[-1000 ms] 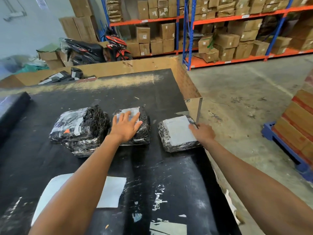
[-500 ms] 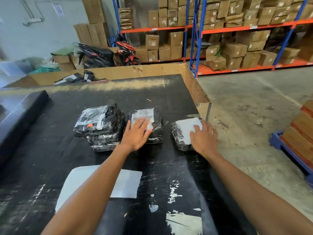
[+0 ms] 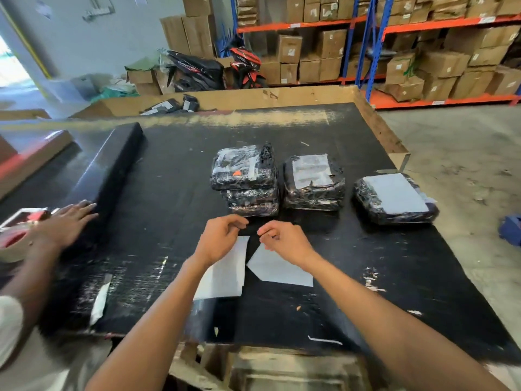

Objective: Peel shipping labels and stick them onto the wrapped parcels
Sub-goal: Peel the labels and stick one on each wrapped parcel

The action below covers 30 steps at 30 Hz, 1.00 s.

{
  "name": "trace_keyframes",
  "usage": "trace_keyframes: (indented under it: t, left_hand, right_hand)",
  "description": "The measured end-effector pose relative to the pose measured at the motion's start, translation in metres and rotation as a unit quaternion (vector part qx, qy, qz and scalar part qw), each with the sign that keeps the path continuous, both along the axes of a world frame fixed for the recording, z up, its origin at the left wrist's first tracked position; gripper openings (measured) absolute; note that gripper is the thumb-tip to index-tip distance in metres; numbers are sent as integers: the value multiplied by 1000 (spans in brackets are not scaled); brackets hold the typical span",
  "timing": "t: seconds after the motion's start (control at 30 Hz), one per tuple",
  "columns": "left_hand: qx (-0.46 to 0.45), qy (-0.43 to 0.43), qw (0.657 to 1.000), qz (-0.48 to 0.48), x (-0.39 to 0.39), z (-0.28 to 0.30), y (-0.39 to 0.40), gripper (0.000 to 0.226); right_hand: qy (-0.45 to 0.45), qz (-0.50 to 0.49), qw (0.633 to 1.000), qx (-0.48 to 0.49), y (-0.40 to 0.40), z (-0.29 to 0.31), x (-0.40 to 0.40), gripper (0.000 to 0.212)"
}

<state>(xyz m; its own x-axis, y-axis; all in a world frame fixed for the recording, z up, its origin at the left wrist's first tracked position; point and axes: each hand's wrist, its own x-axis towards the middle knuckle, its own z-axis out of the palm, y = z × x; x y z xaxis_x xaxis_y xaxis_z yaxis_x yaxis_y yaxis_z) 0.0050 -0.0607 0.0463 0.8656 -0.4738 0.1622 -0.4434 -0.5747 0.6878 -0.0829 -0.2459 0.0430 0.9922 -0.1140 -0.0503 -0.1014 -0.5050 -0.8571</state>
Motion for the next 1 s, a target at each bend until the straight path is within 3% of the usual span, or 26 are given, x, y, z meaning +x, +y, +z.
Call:
trace_keyframes:
  t: [0.1,0.17,0.27,0.43,0.67,0.93,1.0]
  left_hand:
    - [20,52,997,46,6,-24,43,42]
    - [85,73,993,39,4,-44,62,46]
    - [169,37,984,28,-8,-65,66,53]
    - [189,-23,980,53,-17,-67,64,56]
    - [185,-23,981,57,-15,-71,65,53]
    - [221,10,974,41,-7,-66,63,52]
    - [236,-26,969,60,-5,-60,57,52]
  right_hand:
    - [45,-5,999,-1,33,-12,3,18]
    - [78,-37,996,-36,50,-20,4,34]
    - [103,-114,988,-32,64,-25,6,50]
    - [155,-205,965,42,70,-27,18,24]
    - [139,-205,964,93,62,-35,21,23]
    - [113,-189,936,276,21,-23,11,15]
    - [85,-194,925,316,5,-13,2,9]
